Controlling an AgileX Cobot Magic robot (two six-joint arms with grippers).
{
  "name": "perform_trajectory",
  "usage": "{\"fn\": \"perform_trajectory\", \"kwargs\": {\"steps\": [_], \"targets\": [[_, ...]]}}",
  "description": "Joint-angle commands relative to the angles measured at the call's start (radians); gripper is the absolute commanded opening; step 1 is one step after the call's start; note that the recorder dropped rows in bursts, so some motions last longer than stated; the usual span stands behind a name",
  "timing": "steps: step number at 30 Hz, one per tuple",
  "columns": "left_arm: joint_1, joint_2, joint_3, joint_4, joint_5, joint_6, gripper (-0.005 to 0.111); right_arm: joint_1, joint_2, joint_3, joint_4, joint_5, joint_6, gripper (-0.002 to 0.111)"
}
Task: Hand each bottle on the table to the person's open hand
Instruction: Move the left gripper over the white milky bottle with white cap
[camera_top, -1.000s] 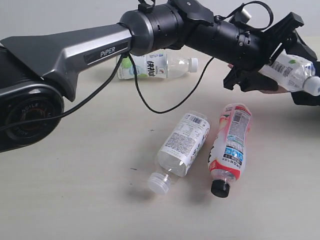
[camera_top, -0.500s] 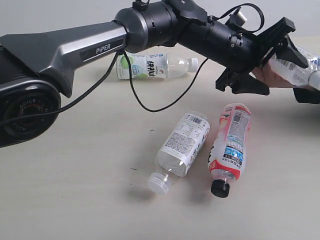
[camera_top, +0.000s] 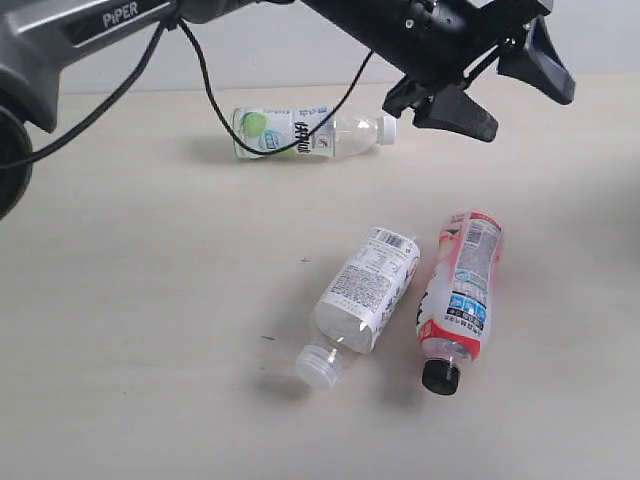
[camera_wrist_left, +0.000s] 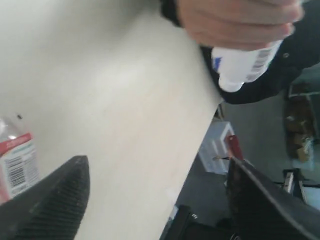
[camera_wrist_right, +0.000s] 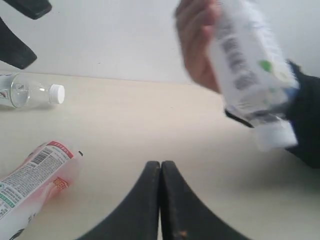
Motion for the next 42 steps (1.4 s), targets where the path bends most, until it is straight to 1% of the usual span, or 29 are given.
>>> {"fn": "perform_trajectory", "kwargs": {"steps": [1,2,4,5,8,9,11,13,14,15,17,18,19,20,21,22,23,24,26,34,39,42], "targets": [[0.003,-0.063,-0.005,0.127,0.061,0.003,0.050,-0.005,-0.005,0.005,-0.002,-0.007,-0.002,0.000],[0.003,-0.071,-0.005,0.150,0.077,0.003,0.041,-0.005,-0.005,0.005,-0.002,-0.007,-0.002,0.000],[0.003,-0.105,-0.005,0.238,0.079,0.001,0.000,-0.005,-0.005,0.005,-0.002,-0.007,-0.002,0.000],[0.003,-0.112,-0.005,0.256,0.079,0.001,0.001,-0.005,-0.005,0.005,-0.002,-0.007,-0.002,0.000],[-0.001,-0.160,0.009,0.409,0.079,-0.001,0.001,-0.005,-0.005,0.005,-0.002,-0.007,-0.002,0.000],[-0.001,-0.170,0.021,0.434,0.079,-0.001,0.001,-0.005,-0.005,0.005,-0.002,-0.007,-0.002,0.000],[-0.001,-0.208,0.064,0.499,0.079,0.008,0.001,-0.005,-0.005,0.005,-0.002,-0.007,-0.002,0.000],[-0.001,-0.259,0.144,0.581,0.079,0.020,0.001,-0.005,-0.005,0.005,-0.002,-0.007,-0.002,0.000],[-0.001,-0.290,0.205,0.607,0.079,0.034,0.001,-0.005,-0.005,0.005,-0.002,-0.007,-0.002,0.000],[-0.001,-0.317,0.257,0.632,0.042,0.036,0.001,-0.005,-0.005,0.005,-0.002,-0.007,-0.002,0.000],[-0.001,-0.371,0.401,0.669,-0.034,0.070,0.001,-0.005,-0.005,0.005,-0.002,-0.007,-0.002,0.000],[-0.001,-0.411,0.500,0.671,-0.087,0.111,0.001,-0.005,-0.005,0.005,-0.002,-0.007,-0.002,0.000],[-0.001,-0.432,0.556,0.671,-0.118,0.132,0.001,-0.005,-0.005,0.005,-0.002,-0.007,-0.002,0.000],[-0.001,-0.468,0.654,0.671,-0.138,0.196,0.001,-0.005,-0.005,0.005,-0.002,-0.007,-0.002,0.000],[-0.001,-0.483,0.706,0.671,-0.144,0.233,0.001,-0.005,-0.005,0.005,-0.002,-0.007,-0.002,0.000],[-0.001,-0.502,0.791,0.671,-0.200,0.299,0.001,-0.005,-0.005,0.005,-0.002,-0.007,-0.002,0.000],[-0.001,-0.507,0.813,0.681,-0.255,0.311,0.001,-0.005,-0.005,0.005,-0.002,-0.007,-0.002,0.000],[0.003,-0.509,0.817,0.685,-0.288,0.306,0.001,-0.005,-0.005,0.005,-0.002,-0.007,-0.002,0.000],[0.005,-0.515,0.817,0.672,-0.286,0.283,0.001,-0.005,-0.005,0.005,-0.002,-0.007,-0.002,0.000],[0.005,-0.523,0.817,0.632,-0.284,0.283,0.001,-0.005,-0.005,0.005,-0.002,-0.007,-0.002,0.000],[0.005,-0.523,0.817,0.559,-0.293,0.284,0.001,-0.003,-0.005,0.005,-0.002,-0.007,-0.003,0.000],[0.005,-0.523,0.817,0.549,-0.304,0.287,0.001,-0.003,-0.005,0.005,-0.002,-0.007,-0.003,0.000]]}}
